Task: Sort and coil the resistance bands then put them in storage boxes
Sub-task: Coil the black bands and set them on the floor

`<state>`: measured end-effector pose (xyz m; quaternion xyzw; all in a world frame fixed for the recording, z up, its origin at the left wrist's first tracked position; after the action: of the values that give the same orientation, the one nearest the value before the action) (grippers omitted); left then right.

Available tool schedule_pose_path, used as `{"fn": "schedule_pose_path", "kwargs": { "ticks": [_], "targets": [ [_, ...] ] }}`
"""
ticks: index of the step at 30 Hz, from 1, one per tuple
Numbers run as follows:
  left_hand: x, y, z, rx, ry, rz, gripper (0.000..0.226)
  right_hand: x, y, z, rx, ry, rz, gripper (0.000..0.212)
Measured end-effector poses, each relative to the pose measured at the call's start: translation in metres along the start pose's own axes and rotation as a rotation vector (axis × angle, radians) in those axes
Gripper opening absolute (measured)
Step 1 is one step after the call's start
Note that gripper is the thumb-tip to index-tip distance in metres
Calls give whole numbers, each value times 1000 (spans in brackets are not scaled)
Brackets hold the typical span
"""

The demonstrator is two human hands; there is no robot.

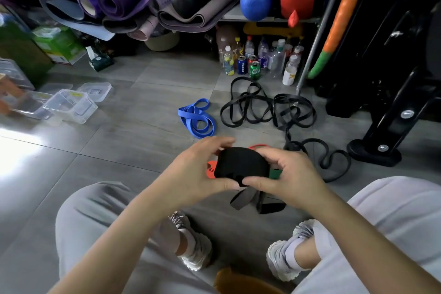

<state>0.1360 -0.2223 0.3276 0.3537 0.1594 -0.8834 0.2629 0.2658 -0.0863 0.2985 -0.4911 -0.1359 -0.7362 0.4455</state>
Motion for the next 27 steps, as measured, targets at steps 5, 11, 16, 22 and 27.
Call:
{"fn": "schedule_pose_path", "kwargs": {
  "ticks": [5,11,16,22,27],
  "targets": [
    [-19,-8,4,59,-227,-83,45,15,-2,-4,52,98,98,48],
    [-8,-7,13,-59,186,99,43,1,1,3,47,-157,-85,50],
    [-10,-10,19,-166,420,79,47,-4,-4,-1,-35,-265,-127,48],
    [-1,-17,7,-197,833,126,55,9,-20,-5,-57,-428,-77,51],
    [-2,-18,11,-151,474,147,62,14,-26,-1,-86,-270,-69,38]
  ]
}}
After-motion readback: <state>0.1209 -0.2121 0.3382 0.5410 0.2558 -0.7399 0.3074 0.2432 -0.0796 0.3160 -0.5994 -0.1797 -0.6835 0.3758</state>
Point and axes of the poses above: each hand's wrist, its own y-axis away from the middle knuckle, its own z-axis out of the back of the hand, x = y × z, the point moved 3 cm from there along -y, towards the middle knuckle, and after that the axes turned 14 degrees about -x, right-handed, at the moved point
